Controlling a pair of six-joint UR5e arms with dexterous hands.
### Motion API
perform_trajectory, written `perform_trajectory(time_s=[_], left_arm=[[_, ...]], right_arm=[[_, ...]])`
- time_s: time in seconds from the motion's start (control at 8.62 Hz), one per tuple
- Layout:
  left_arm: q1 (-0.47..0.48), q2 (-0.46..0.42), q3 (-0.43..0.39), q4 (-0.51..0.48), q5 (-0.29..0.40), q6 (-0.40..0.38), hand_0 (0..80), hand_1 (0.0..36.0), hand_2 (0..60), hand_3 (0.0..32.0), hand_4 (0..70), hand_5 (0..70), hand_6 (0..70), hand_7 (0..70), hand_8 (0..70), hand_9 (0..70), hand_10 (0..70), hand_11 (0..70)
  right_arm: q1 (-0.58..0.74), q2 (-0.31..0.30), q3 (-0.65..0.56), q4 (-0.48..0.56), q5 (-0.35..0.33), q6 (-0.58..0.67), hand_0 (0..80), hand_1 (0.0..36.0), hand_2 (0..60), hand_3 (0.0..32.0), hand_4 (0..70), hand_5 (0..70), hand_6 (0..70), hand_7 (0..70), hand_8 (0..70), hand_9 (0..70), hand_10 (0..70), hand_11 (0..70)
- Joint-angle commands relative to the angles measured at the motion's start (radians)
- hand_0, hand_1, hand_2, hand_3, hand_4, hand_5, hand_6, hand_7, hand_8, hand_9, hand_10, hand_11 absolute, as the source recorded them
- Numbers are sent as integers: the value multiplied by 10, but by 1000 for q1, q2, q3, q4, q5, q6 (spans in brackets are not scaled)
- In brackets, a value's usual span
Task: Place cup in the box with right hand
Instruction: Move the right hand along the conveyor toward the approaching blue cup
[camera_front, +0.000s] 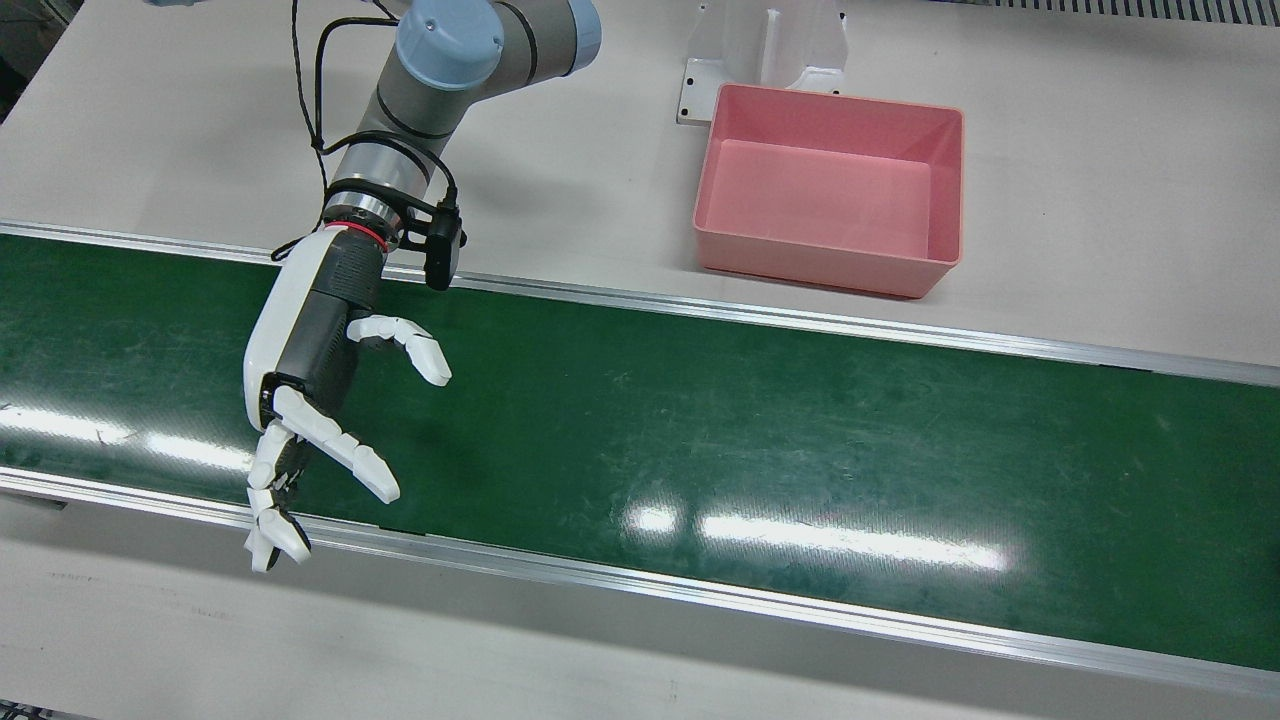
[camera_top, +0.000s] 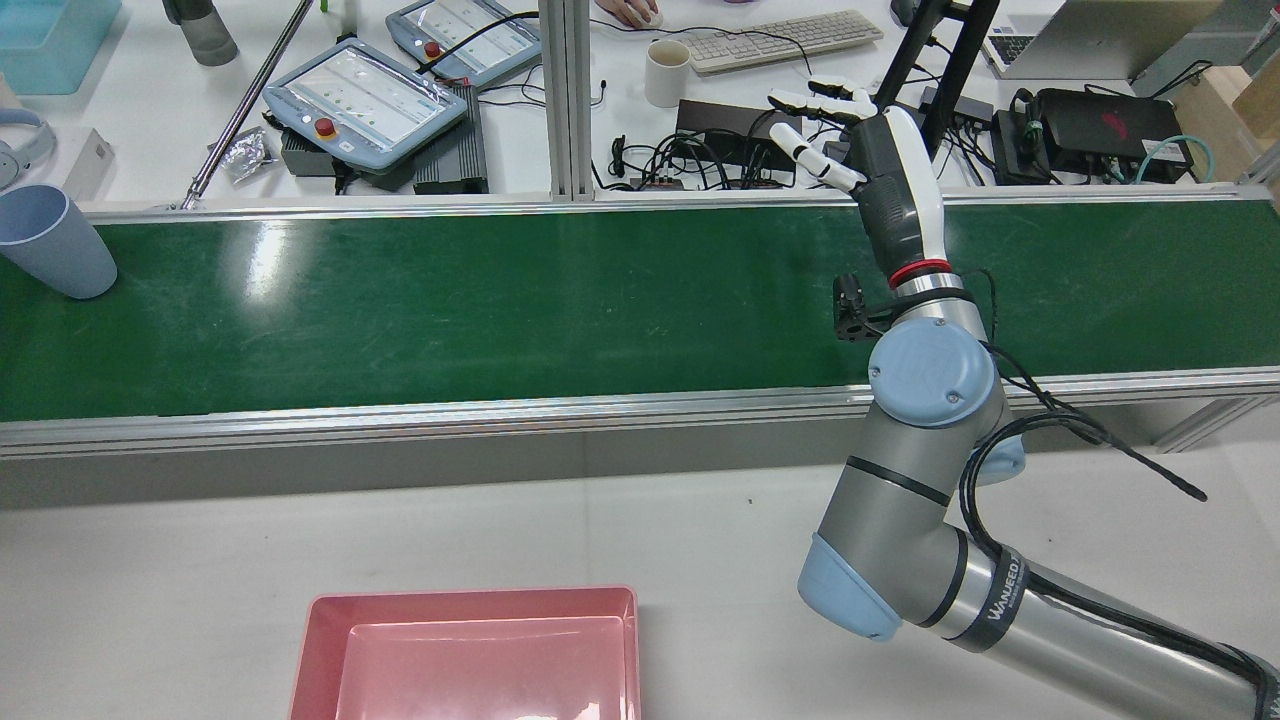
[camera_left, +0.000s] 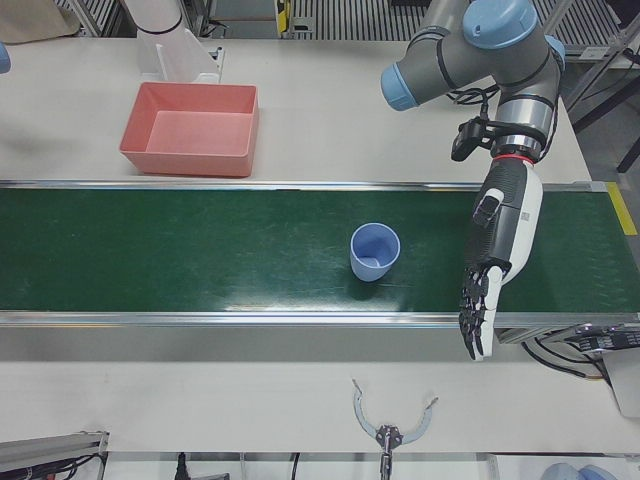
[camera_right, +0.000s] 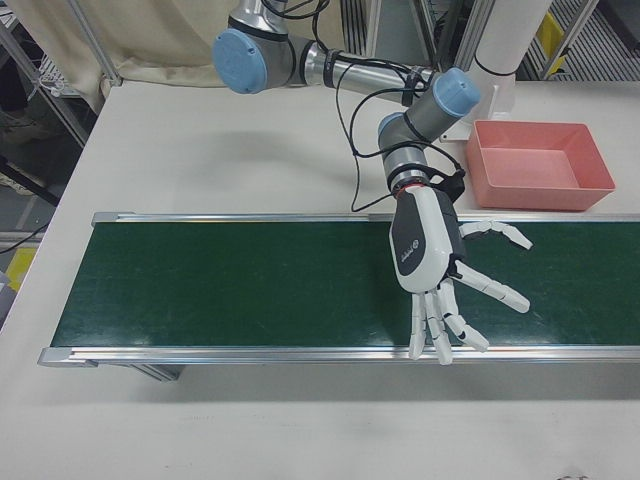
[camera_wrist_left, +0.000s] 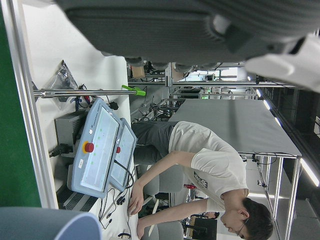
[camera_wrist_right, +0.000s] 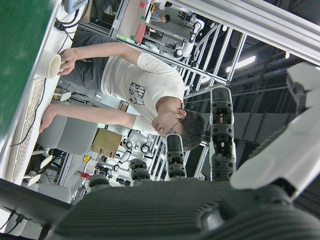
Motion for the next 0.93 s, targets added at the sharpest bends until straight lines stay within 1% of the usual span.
perform_trajectory(time_s=[0.0, 0.12, 0.23, 0.35, 0.46, 0.58, 0.7, 0.81], left_arm=[[0, 0, 0, 0, 0, 0, 0, 0, 0, 0, 0, 0, 0, 0, 0, 0, 0, 0], [-1, 0, 0, 0, 0, 0, 0, 0, 0, 0, 0, 0, 0, 0, 0, 0, 0, 0], [-1, 0, 0, 0, 0, 0, 0, 0, 0, 0, 0, 0, 0, 0, 0, 0, 0, 0], [0, 0, 0, 0, 0, 0, 0, 0, 0, 0, 0, 0, 0, 0, 0, 0, 0, 0], [0, 0, 0, 0, 0, 0, 0, 0, 0, 0, 0, 0, 0, 0, 0, 0, 0, 0], [0, 0, 0, 0, 0, 0, 0, 0, 0, 0, 0, 0, 0, 0, 0, 0, 0, 0], [0, 0, 0, 0, 0, 0, 0, 0, 0, 0, 0, 0, 0, 0, 0, 0, 0, 0], [0, 0, 0, 0, 0, 0, 0, 0, 0, 0, 0, 0, 0, 0, 0, 0, 0, 0]], right_arm=[[-5, -9, -20, -1, -10, -13, 260, 64, 274, 204, 358, 0, 25, 317, 22, 96, 0, 0], [-4, -23, -15, -1, -16, -5, 322, 71, 245, 228, 320, 0, 21, 301, 22, 91, 0, 0], [-4, -39, -4, -1, -25, -1, 373, 97, 275, 248, 261, 2, 18, 280, 23, 85, 0, 0], [-4, -56, -6, -1, -41, 5, 387, 101, 252, 274, 234, 5, 13, 265, 23, 78, 0, 0], [-2, -75, -4, -1, -44, 30, 399, 102, 212, 298, 218, 6, 8, 249, 22, 73, 0, 0], [-2, -99, 20, -1, -48, 59, 422, 92, 136, 314, 221, 8, 7, 245, 24, 75, 0, 0], [8, -130, 58, -1, -74, 61, 451, 83, 60, 312, 234, 12, 8, 244, 27, 74, 0, 0], [40, -168, 91, -2, -103, 62, 458, 84, 40, 314, 233, 14, 7, 236, 27, 73, 0, 0]])
